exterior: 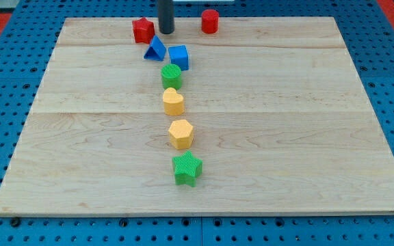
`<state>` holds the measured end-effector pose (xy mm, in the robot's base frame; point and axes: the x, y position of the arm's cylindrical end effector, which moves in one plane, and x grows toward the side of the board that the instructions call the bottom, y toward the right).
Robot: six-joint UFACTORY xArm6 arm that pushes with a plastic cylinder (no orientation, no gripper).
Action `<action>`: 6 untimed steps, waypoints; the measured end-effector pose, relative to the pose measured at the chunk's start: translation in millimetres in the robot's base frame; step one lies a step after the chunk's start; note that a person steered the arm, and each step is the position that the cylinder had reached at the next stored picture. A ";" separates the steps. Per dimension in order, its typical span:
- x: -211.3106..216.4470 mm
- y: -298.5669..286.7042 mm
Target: Push the red star into the blue blocks
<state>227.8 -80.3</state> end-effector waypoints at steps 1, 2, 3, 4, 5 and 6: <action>-24.9 -18.1; -34.4 -52.8; -34.6 -118.4; -22.5 -134.9; -2.4 -81.0; 0.2 -29.7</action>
